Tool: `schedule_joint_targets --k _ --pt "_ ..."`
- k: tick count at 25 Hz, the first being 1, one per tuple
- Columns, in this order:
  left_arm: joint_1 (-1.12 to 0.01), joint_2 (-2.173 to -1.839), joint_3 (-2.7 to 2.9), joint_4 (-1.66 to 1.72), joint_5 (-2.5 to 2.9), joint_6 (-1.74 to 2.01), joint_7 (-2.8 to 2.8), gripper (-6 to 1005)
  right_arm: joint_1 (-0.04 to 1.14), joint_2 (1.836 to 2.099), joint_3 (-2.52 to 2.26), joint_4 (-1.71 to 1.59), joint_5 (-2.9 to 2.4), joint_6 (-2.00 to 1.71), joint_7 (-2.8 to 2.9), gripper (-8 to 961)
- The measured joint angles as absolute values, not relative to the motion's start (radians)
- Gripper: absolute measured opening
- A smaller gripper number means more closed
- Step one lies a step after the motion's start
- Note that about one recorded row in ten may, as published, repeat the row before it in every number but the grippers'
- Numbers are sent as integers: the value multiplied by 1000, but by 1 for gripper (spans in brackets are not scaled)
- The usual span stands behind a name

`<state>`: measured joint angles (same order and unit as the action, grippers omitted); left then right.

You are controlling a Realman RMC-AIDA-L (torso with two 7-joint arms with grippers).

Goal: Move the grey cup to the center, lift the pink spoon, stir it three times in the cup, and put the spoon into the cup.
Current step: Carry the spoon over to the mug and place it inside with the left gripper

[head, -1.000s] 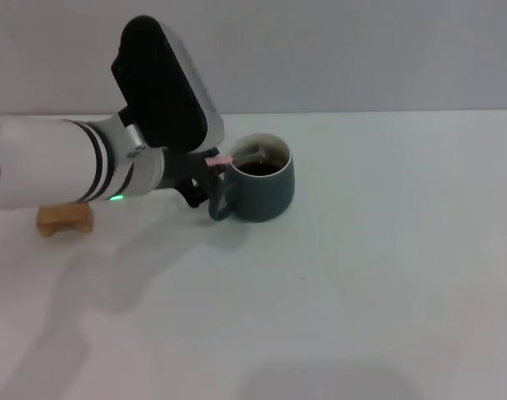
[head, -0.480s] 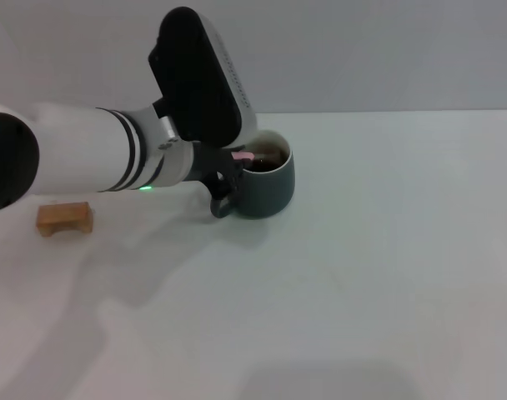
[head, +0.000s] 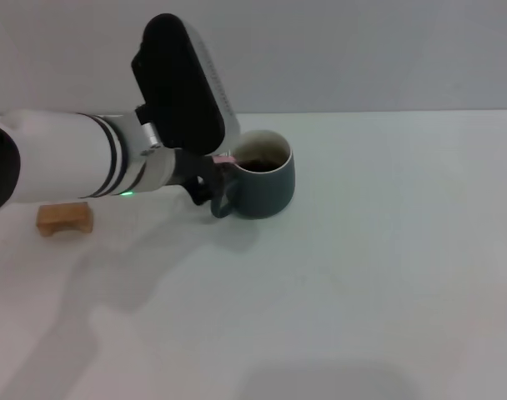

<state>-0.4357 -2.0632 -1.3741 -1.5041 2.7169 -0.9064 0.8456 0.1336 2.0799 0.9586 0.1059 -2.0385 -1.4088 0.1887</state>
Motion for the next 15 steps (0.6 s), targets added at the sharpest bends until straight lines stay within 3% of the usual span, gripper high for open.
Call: schedule_joint_targets --k 15 --pt "-462 -2067 -1380 -1488 2719 -901 844 213 133 2082 959 106 -2039 -1407 189 817"
